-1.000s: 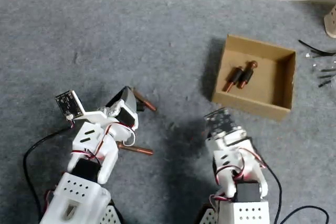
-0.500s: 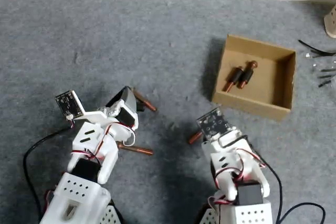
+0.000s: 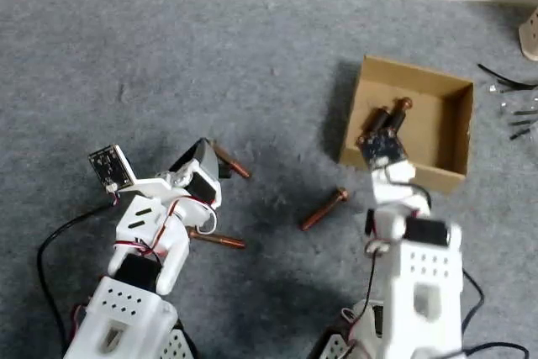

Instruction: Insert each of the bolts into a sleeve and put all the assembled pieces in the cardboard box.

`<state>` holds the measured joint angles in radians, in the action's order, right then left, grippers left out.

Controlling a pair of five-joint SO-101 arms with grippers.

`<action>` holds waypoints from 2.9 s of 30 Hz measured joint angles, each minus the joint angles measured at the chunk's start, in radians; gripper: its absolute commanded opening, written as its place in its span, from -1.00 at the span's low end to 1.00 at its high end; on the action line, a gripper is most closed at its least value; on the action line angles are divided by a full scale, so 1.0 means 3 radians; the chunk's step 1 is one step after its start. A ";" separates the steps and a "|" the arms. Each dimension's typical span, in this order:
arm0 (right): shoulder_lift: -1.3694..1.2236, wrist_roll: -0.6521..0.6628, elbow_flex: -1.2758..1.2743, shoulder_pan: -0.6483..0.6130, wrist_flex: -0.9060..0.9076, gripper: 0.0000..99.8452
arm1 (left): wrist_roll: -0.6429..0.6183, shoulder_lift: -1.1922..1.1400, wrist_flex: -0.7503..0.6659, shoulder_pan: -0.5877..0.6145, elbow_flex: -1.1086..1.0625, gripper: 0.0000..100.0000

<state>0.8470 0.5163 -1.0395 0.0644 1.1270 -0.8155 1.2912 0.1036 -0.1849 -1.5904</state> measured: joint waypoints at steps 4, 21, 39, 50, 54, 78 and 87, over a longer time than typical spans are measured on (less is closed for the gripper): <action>-0.0588 0.0010 0.0358 0.0015 0.0061 -0.73 | 0.0000 0.0000 0.0000 0.0000 0.0000 -0.98; -0.1949 0.0783 0.0946 0.0936 0.0077 -0.72 | 0.0000 0.0000 0.0000 0.0000 0.0000 -0.98; -0.2174 0.0951 0.0905 0.0783 0.0082 -0.72 | 0.0000 0.0000 0.0000 0.0000 0.0000 -0.98; -0.2209 0.0951 0.0465 0.0542 -0.0240 -0.72 | 0.0000 0.0000 0.0000 0.0000 0.0000 -0.98; -0.2209 0.0951 0.0430 0.0542 -0.0266 -0.77 | 0.0000 0.0000 0.0000 0.0000 0.0000 -0.98; -0.1693 0.0184 -0.0077 0.0547 -0.0880 -0.99 | 0.0000 0.0000 0.0000 0.0000 0.0000 -0.98; -0.0844 -0.0680 -0.0153 -0.0036 -0.1110 -0.99 | 0.0000 0.0000 0.0000 0.0000 0.0000 -0.98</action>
<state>0.5938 0.3122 -1.0856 0.0537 0.7940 -0.8155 1.2912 0.1036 -0.1849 -1.5904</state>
